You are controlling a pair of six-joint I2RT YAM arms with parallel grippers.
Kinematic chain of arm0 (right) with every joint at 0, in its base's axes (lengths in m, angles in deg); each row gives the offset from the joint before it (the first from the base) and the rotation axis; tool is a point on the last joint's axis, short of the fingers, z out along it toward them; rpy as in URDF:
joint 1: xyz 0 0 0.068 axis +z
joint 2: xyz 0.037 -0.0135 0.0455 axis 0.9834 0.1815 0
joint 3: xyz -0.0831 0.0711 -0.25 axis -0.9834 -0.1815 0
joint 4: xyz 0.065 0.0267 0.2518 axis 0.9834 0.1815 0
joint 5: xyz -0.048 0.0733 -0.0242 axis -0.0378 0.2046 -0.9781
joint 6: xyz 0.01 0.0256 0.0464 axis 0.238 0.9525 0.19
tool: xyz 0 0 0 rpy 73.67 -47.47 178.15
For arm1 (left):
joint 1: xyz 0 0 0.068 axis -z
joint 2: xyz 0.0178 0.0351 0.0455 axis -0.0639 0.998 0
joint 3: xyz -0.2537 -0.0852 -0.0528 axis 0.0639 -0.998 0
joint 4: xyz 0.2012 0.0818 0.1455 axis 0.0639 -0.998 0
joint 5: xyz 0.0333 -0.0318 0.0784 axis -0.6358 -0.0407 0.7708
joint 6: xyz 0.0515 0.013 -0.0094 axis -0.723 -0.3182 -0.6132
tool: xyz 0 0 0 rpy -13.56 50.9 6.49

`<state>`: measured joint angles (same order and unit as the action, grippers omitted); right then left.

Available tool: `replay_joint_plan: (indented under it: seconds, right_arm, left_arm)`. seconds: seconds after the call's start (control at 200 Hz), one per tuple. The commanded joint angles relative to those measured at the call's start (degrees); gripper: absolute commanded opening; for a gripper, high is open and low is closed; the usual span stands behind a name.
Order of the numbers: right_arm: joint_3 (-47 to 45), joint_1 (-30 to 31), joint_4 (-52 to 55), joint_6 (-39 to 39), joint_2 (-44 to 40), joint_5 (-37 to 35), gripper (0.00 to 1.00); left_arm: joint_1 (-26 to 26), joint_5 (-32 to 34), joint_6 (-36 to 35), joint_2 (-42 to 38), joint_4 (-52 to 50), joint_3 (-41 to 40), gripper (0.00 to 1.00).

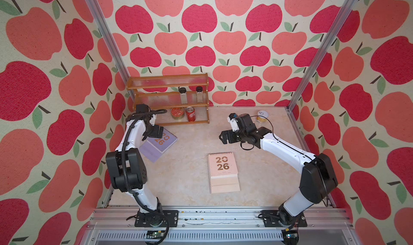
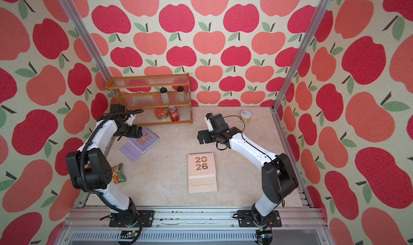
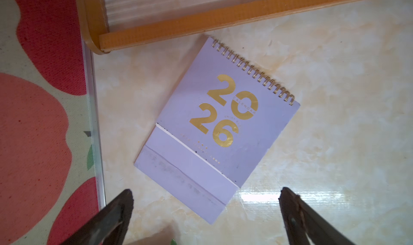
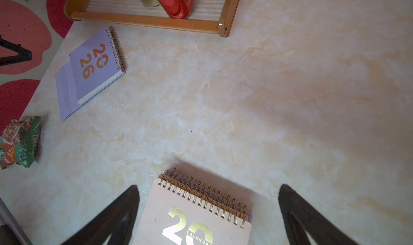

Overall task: Stack the calendars
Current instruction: Move the calendar to the center of the board.

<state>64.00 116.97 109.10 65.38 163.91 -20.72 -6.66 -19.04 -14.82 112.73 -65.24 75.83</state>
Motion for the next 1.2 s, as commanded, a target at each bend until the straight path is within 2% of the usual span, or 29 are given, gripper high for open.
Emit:
replay_joint_plan:
  seconds: [0.0,0.39,0.6,1.19]
  right_arm:
    - [-1.69,-0.71,-1.38,-0.75,-2.63,1.22,0.99]
    - [-4.42,-1.51,0.17,0.0,-5.79,-1.25,0.99]
    - [-4.92,-1.53,0.89,1.14,-6.5,-2.75,0.99]
    - [-3.88,-1.48,3.85,1.39,-5.81,-3.9,0.99]
  left_arm:
    - [-2.27,-3.78,-4.04,4.96,-0.76,3.1,1.0]
    - [-5.26,-8.46,-4.69,18.55,-3.67,14.23,0.98]
    - [-6.24,-5.84,-4.16,23.67,-4.38,19.23,0.98]
    - [-5.6,-8.83,-2.19,30.11,-7.9,21.2,0.98]
